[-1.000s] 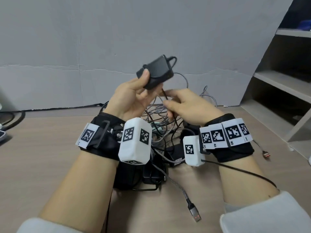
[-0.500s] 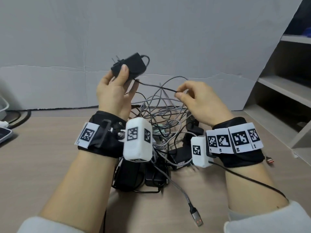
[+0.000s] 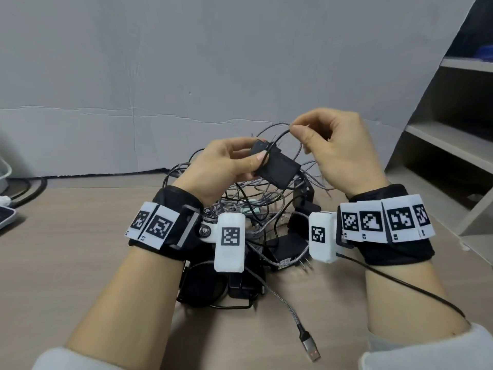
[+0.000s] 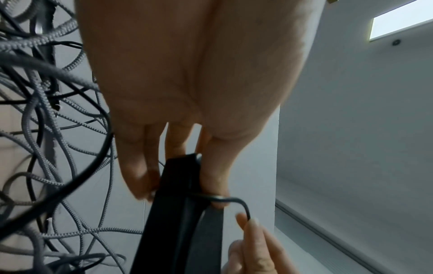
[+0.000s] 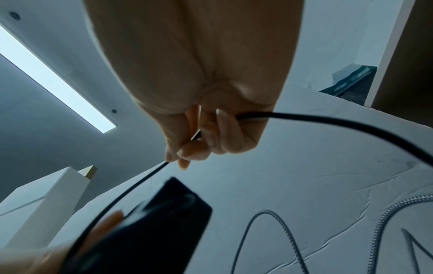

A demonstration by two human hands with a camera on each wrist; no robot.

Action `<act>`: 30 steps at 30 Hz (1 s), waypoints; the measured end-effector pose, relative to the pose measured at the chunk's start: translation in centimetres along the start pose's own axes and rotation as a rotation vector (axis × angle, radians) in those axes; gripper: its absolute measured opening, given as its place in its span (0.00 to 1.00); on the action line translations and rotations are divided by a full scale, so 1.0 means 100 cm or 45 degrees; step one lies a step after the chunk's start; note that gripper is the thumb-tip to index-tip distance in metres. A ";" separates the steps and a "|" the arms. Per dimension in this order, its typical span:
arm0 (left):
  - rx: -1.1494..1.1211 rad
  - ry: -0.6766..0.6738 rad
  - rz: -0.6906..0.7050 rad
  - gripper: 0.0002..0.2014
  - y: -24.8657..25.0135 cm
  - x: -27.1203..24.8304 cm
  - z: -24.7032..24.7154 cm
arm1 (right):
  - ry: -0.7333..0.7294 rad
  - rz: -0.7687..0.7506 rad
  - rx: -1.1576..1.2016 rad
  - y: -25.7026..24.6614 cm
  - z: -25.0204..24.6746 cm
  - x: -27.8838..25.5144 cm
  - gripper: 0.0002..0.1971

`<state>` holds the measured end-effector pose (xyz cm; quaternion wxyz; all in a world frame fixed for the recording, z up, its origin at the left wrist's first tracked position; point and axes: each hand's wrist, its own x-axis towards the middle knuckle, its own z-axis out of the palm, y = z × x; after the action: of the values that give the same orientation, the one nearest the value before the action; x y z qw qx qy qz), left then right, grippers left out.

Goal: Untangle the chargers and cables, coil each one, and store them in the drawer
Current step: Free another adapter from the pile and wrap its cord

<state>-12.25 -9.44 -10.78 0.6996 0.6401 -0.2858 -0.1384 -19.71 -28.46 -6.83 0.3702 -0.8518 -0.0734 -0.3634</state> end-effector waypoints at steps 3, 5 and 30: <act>-0.065 -0.145 -0.041 0.13 0.001 -0.002 0.002 | 0.043 0.041 0.021 0.006 0.001 0.001 0.03; -0.149 -0.200 -0.032 0.14 0.003 -0.004 0.003 | 0.030 0.076 0.014 0.012 0.002 0.002 0.05; -0.727 0.811 0.317 0.19 0.012 0.005 -0.010 | -0.907 0.266 -0.236 -0.021 0.024 -0.018 0.17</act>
<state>-11.44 -8.73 -9.50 0.9128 0.3925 -0.0814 0.0776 -20.45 -25.08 -7.92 0.2781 -0.9574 -0.0771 -0.0101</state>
